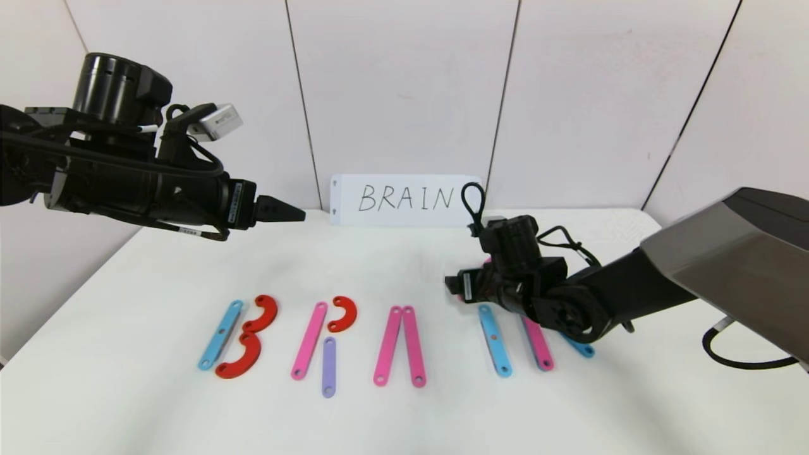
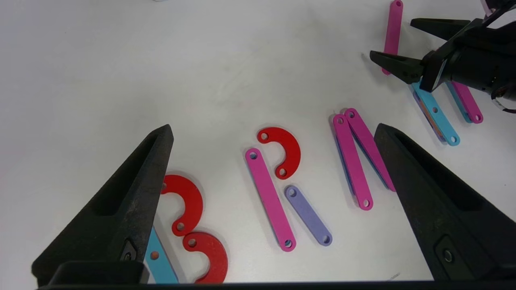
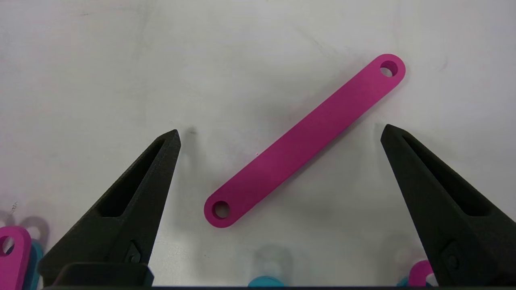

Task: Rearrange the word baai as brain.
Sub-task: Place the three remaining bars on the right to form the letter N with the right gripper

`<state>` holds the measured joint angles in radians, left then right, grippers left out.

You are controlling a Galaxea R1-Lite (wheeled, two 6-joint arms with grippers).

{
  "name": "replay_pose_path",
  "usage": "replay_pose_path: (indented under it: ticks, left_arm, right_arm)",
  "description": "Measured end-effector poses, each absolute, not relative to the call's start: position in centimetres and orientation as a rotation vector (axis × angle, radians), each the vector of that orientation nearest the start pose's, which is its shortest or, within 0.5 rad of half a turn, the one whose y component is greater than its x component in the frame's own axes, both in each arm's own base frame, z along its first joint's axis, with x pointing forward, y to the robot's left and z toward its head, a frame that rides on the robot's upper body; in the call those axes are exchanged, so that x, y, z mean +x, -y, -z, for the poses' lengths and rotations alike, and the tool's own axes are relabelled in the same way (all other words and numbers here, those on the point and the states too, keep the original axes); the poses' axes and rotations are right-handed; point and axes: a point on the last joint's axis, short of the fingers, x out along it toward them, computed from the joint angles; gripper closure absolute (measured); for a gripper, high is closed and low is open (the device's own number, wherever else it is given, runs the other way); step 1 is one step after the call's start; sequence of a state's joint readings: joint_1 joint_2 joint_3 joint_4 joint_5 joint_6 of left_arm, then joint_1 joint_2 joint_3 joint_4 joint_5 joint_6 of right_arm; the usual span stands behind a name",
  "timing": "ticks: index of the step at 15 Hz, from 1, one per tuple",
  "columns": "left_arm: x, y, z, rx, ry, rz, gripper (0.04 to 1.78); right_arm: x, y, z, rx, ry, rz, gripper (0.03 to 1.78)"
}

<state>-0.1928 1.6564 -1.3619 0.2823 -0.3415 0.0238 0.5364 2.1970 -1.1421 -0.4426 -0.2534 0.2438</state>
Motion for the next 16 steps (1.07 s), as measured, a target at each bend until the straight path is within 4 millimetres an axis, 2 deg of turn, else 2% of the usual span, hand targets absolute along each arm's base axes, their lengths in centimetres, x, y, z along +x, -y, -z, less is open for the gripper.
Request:
replay_pose_path:
  ticks: [2, 4, 7, 11, 12, 14, 16]
  left_arm:
    - [29.26, 6.48, -26.54, -0.021, -0.575, 0.526, 0.08]
    - [29.26, 6.48, -26.54, -0.021, -0.575, 0.526, 0.08]
    - [29.26, 6.47, -26.54, -0.021, -0.575, 0.526, 0.08]
    - [29.26, 6.48, -26.54, -0.022, -0.575, 0.527, 0.08]
    - [29.27, 6.5, -26.53, -0.021, -0.575, 0.528, 0.08]
    - [29.25, 6.5, -26.53, -0.021, -0.575, 0.528, 0.08]
    - [29.25, 6.5, -26.51, -0.021, -0.576, 0.528, 0.08]
  right_arm:
    - [35.73, -20.68, -6.56, -0.004, -0.602, -0.203, 0.09]
    - [35.77, -20.77, -6.3, -0.008, -0.607, -0.204, 0.19]
    - [35.81, -20.88, -6.08, -0.01, -0.608, -0.205, 0.52]
    - [35.83, -20.9, -6.01, -0.009, -0.61, -0.207, 1.25]
    - [35.85, -20.91, -6.01, -0.009, -0.609, -0.207, 1.38]
    - [35.93, -20.94, -6.05, -0.007, -0.604, -0.207, 1.53]
    - [36.08, -20.98, -6.08, -0.005, -0.601, -0.207, 1.54]
